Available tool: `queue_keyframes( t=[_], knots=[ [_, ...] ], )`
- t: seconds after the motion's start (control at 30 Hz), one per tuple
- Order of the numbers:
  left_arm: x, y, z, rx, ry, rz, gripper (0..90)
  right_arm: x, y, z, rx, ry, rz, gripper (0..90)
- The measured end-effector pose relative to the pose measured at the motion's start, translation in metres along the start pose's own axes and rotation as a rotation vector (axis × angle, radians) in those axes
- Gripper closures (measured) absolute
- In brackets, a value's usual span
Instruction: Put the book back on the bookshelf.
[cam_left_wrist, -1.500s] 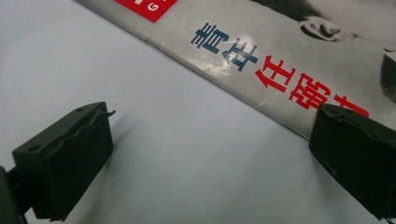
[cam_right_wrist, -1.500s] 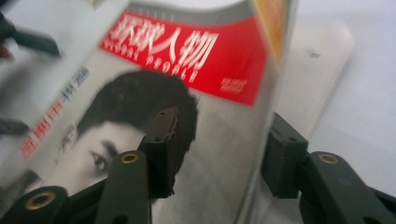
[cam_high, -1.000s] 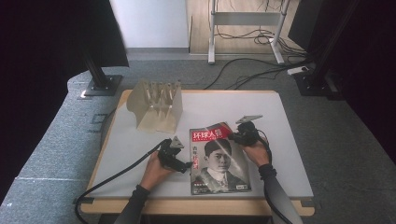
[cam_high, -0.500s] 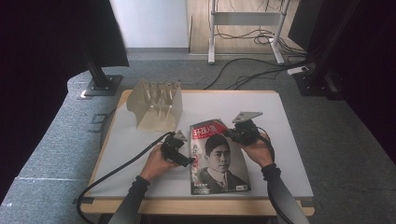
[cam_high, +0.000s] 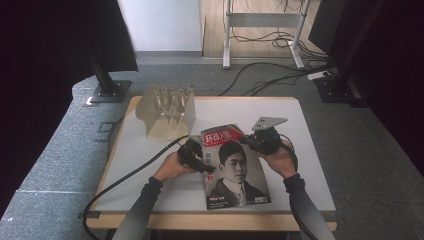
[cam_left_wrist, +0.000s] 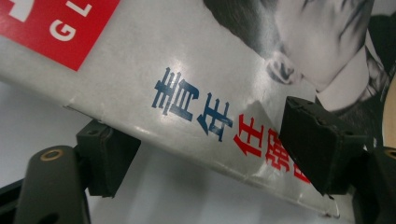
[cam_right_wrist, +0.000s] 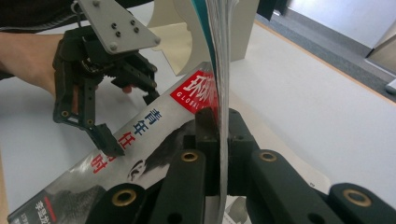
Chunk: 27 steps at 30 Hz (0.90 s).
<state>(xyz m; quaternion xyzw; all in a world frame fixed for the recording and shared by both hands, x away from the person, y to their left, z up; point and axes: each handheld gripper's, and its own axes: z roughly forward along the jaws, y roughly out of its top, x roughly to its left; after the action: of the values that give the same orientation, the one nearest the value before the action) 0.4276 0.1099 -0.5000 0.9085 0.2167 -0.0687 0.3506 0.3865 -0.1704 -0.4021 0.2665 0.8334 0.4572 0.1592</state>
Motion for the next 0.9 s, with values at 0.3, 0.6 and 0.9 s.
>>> queue_keyframes(
  t=[0.3,0.6,0.9],
  knots=[
    [0.0,0.012,-0.022,-0.03,-0.023,-0.04,49.1,-0.002,0.01,-0.013,-0.043,0.006,-0.005,85.7],
    [-0.017,0.028,-0.045,-0.055,0.026,0.002,68.8,-0.007,0.015,-0.019,-0.052,-0.021,-0.011,85.6],
    [-0.039,0.044,-0.066,-0.064,0.153,0.076,73.4,-0.013,0.021,-0.029,-0.073,-0.055,-0.009,85.2]
  ],
)
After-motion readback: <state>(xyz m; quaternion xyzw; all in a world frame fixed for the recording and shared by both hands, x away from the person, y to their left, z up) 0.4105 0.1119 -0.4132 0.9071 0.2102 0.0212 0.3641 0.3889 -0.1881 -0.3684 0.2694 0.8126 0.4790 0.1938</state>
